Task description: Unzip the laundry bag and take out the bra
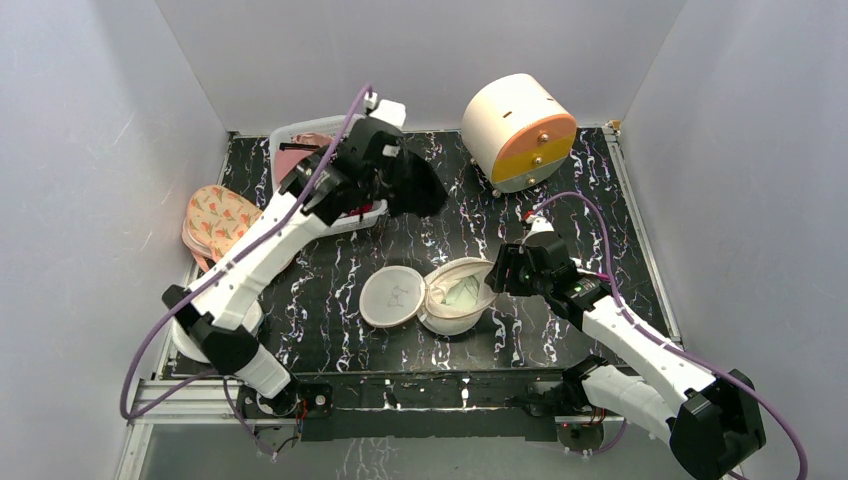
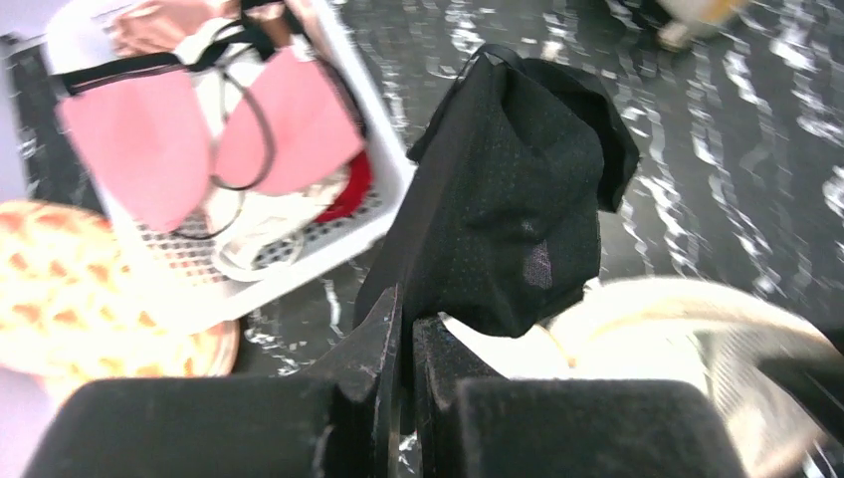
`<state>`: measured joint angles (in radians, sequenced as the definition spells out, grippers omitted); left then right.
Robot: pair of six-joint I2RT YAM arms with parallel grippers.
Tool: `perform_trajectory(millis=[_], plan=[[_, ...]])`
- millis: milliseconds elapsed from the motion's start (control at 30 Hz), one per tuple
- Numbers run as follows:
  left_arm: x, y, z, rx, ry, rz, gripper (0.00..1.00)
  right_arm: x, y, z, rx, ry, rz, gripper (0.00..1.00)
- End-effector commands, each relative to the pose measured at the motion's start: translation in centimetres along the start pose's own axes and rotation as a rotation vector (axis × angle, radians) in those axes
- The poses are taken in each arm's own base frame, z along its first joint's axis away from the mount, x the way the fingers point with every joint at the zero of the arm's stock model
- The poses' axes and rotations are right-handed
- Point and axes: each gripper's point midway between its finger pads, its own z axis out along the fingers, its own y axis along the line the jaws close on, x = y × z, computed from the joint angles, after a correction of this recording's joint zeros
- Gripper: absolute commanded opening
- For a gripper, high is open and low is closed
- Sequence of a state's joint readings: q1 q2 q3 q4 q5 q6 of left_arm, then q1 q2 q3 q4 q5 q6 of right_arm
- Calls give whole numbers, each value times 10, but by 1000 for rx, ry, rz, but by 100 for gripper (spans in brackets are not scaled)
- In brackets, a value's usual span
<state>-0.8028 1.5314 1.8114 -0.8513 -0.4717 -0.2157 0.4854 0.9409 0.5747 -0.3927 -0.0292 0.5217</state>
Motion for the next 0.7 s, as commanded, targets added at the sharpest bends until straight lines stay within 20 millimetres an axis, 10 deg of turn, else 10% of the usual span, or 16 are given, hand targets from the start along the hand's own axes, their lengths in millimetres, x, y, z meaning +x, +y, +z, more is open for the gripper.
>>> perform_trajectory(millis=[0, 400, 533, 667], plan=[[-22, 60, 7, -203, -8, -20, 0, -15, 8, -4, -26, -58, -16, 53], [-112, 178, 68, -741, -140, 161, 0, -9, 8, 0, -35, -32, -24, 59], [-93, 186, 104, -858, -57, 368, 0, -9, 9, -2, -41, -34, -24, 60], [-30, 172, 140, -722, 60, 398, 0, -11, 9, -3, -44, -50, -25, 60]])
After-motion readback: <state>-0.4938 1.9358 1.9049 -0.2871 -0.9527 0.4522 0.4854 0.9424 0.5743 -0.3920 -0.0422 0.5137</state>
